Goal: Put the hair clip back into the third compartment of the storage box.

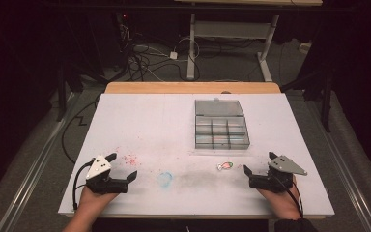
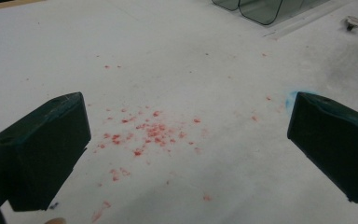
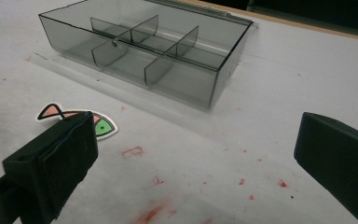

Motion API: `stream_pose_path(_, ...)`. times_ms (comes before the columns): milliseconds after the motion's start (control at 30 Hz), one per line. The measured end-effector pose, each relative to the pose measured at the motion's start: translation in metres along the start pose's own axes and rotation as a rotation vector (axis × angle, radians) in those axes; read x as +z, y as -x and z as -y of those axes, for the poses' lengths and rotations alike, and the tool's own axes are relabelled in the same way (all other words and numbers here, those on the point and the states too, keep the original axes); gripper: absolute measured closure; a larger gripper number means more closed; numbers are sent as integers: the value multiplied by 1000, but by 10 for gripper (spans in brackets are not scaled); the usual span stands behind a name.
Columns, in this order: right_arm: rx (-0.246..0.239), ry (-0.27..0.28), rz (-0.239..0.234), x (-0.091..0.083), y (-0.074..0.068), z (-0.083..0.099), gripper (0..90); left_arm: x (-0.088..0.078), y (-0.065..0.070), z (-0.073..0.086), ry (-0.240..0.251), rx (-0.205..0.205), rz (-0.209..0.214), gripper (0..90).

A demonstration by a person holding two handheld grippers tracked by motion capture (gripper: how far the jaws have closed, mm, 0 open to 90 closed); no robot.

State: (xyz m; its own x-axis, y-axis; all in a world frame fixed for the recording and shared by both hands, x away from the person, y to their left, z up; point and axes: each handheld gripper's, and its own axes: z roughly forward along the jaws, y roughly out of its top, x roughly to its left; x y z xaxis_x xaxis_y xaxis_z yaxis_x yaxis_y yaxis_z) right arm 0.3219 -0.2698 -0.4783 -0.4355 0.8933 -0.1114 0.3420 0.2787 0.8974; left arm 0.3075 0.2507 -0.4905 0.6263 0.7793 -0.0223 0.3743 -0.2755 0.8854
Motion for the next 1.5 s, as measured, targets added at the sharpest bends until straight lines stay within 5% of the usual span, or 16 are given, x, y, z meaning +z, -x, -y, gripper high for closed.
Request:
stream_pose_path(667, -5, 0, -7, 0, 0, 0, 15, 1, 0, 0, -6, 4, 16, 0)
stream_pose_path(1500, 28, -48, -129, 4, 1, -11, 805, 2, 0, -1, -21, 13, 31, 0)
